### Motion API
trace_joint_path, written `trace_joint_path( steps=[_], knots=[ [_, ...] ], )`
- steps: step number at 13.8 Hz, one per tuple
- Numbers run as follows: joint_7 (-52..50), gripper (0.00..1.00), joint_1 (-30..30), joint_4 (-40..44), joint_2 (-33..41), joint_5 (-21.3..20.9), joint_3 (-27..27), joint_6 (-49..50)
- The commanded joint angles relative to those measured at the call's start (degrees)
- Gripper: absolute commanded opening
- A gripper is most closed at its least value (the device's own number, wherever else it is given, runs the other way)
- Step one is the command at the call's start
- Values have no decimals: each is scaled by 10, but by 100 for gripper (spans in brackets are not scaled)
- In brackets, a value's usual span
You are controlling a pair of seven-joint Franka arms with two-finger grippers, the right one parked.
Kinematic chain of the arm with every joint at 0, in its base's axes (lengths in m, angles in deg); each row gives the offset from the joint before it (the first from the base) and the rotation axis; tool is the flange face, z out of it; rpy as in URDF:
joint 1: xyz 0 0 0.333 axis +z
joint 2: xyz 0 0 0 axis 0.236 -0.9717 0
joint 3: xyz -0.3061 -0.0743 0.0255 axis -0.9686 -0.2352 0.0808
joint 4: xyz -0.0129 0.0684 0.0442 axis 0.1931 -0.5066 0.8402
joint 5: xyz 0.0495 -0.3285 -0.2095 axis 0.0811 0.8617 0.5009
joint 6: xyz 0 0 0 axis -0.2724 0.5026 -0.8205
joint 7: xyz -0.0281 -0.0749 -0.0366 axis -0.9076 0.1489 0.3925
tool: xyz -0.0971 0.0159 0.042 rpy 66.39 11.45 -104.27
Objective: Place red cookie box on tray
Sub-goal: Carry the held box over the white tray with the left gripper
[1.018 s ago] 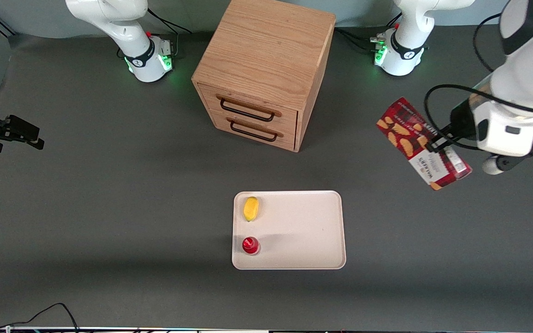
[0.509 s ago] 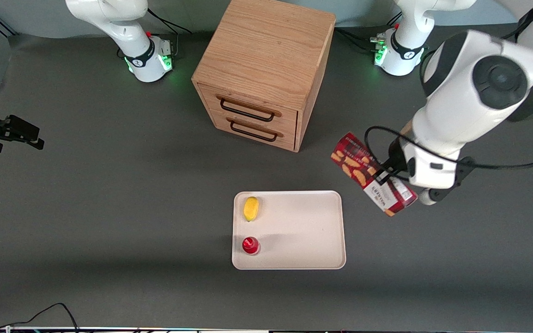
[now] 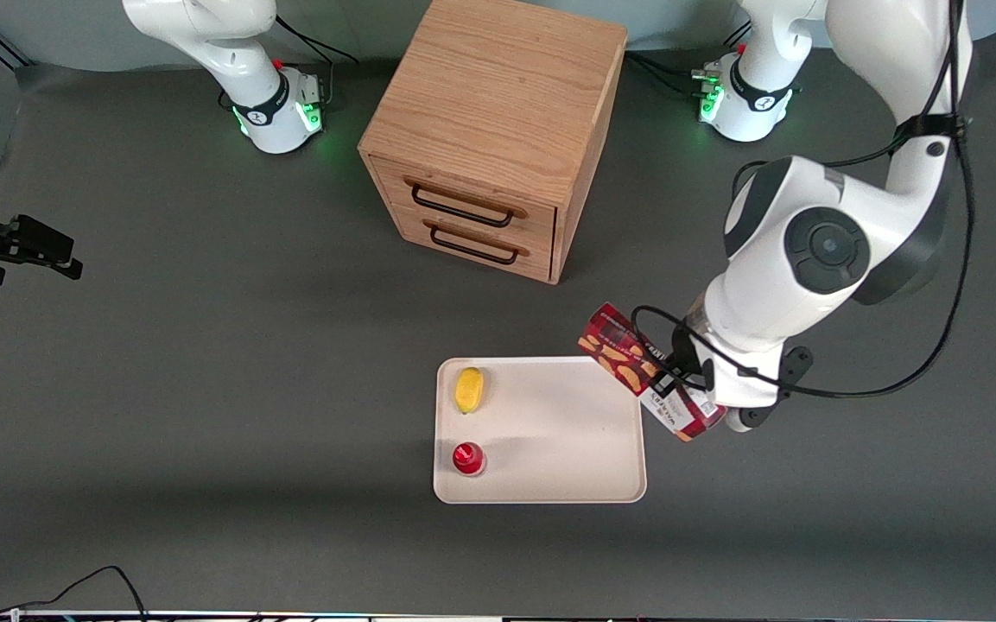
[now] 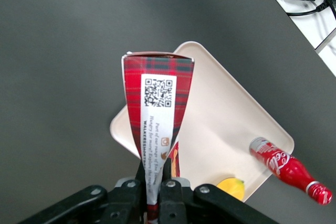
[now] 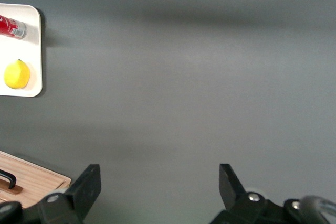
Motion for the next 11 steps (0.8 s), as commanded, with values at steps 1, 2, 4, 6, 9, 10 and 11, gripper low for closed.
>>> trace_joint_path(
  steps=[1, 2, 4, 6, 9, 10, 11],
  knots=[
    [-44, 0, -27, 24, -45, -31, 4, -27],
    [-54, 0, -34, 24, -56, -39, 4, -30],
    [-61, 0, -37, 22, -74, -47, 4, -58],
    [-61, 0, -38, 22, -99, -59, 4, -84],
    [-61, 0, -43, 19, -121, -64, 5, -110],
    [-61, 0, -43, 20, -128, -73, 5, -117],
    [-61, 0, -43, 20, -138, -80, 5, -127]
  ],
)
